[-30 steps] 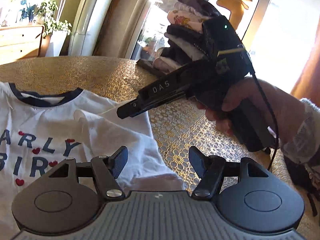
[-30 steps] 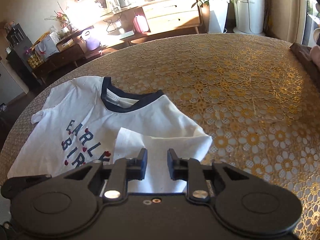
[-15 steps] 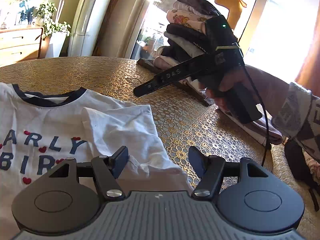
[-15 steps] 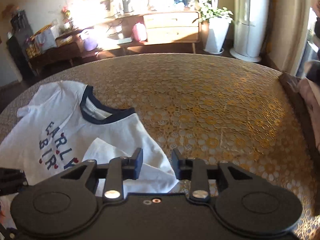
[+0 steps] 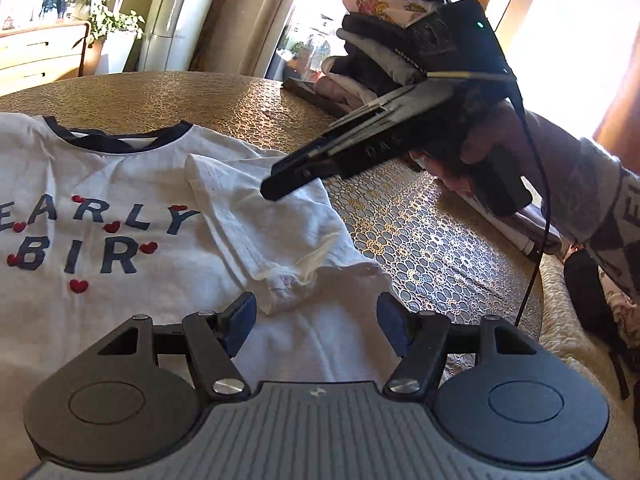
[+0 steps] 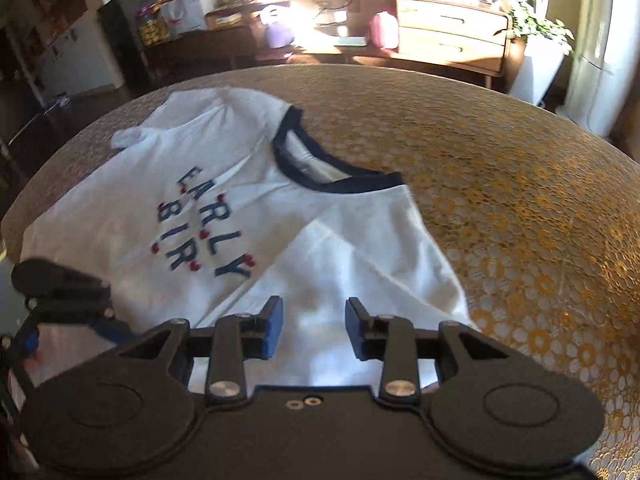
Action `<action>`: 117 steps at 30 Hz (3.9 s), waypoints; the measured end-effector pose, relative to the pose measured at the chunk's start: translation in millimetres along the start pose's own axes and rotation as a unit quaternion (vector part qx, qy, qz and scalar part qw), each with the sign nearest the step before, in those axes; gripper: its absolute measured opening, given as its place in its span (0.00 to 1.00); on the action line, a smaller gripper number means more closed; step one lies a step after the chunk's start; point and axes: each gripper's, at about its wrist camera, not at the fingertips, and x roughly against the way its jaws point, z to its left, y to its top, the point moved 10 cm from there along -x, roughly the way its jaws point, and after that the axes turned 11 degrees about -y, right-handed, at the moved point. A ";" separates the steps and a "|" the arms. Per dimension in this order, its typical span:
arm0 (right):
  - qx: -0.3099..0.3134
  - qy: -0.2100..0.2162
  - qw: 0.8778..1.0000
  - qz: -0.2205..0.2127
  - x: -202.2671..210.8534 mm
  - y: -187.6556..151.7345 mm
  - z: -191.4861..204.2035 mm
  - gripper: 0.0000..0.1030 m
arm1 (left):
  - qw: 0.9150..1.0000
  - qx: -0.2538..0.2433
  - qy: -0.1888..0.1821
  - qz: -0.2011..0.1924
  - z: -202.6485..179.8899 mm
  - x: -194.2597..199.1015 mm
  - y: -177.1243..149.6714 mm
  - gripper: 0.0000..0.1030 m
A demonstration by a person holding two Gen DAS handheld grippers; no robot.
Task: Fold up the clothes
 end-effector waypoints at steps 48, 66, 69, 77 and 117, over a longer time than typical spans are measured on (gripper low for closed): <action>0.150 0.025 0.986 -0.069 -151.0 204.4 274.7 1.00 | 0.935 0.219 0.196 -0.196 194.1 290.6 -21.1 0.82; 0.042 0.069 0.991 -0.111 -128.6 221.5 243.1 1.00 | 0.836 0.418 0.220 -0.280 303.3 239.0 20.7 0.80; 0.036 0.072 0.990 -0.115 -127.7 219.6 240.9 1.00 | 0.837 0.427 0.208 -0.273 304.5 234.1 15.5 0.44; 0.058 0.084 0.989 -0.104 -117.7 213.6 229.2 1.00 | 0.851 0.391 0.209 -0.282 300.9 234.8 13.2 0.08; 0.081 -0.011 0.997 -0.010 -153.4 236.2 223.4 1.00 | 0.944 -0.029 0.323 -0.059 208.8 117.7 42.7 0.08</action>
